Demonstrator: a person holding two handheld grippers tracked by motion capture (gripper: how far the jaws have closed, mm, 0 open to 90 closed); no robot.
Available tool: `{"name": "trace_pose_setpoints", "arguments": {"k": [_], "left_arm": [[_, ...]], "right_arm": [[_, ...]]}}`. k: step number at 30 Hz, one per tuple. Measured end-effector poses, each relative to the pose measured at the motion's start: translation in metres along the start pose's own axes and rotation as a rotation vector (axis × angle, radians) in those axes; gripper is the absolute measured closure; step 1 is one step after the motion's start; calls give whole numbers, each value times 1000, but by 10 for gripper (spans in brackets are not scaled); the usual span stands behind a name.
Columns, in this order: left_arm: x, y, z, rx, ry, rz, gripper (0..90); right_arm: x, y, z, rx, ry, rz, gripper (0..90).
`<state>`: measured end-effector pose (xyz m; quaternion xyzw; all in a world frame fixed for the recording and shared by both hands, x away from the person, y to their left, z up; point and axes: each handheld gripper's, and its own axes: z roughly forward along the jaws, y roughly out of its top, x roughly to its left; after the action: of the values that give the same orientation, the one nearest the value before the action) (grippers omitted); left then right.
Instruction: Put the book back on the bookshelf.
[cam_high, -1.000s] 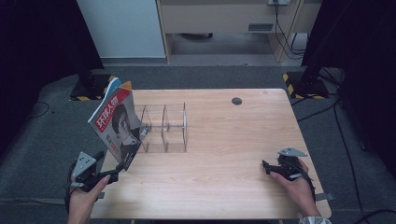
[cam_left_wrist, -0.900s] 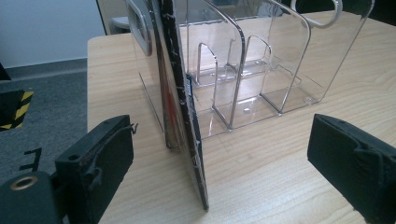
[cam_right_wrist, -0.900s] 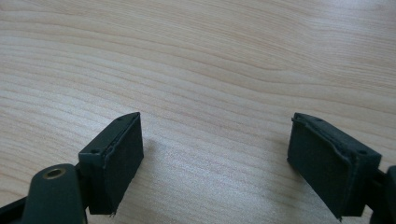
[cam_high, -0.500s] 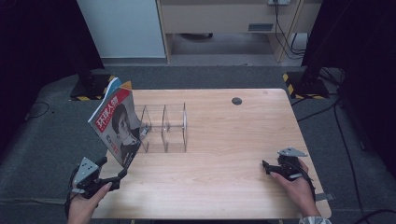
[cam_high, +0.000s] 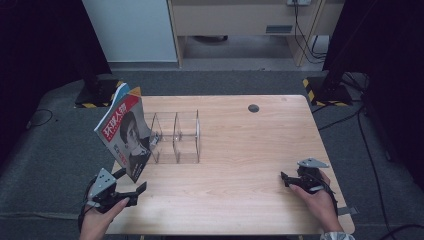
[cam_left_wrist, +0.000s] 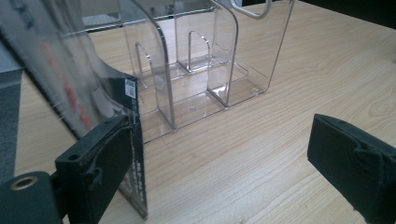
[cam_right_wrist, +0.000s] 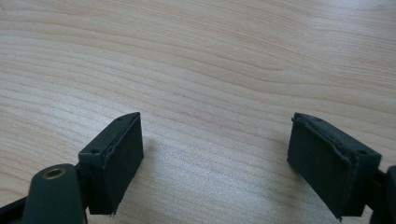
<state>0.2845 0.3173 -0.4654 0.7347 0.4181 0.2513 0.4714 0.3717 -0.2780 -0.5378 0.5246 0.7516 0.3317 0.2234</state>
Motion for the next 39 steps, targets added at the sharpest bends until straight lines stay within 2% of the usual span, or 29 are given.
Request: {"name": "trace_pose_setpoints", "arguments": {"k": [10, 18, 24, 39], "left_arm": [[-18, 18, 27, 50, -47, 39, 53], [-30, 26, 47, 79, -81, 74, 54], [-40, 33, 58, 79, -121, 97, 54], [-57, 41, 82, 84, -163, 120, 59]], "right_arm": [[0, 0, 0, 0, 0, -2, 184], [0, 0, 0, -1, 2, -9, 180], [0, 0, 0, -2, 2, -8, 180], [0, 0, 0, -1, 3, -9, 179]]}}
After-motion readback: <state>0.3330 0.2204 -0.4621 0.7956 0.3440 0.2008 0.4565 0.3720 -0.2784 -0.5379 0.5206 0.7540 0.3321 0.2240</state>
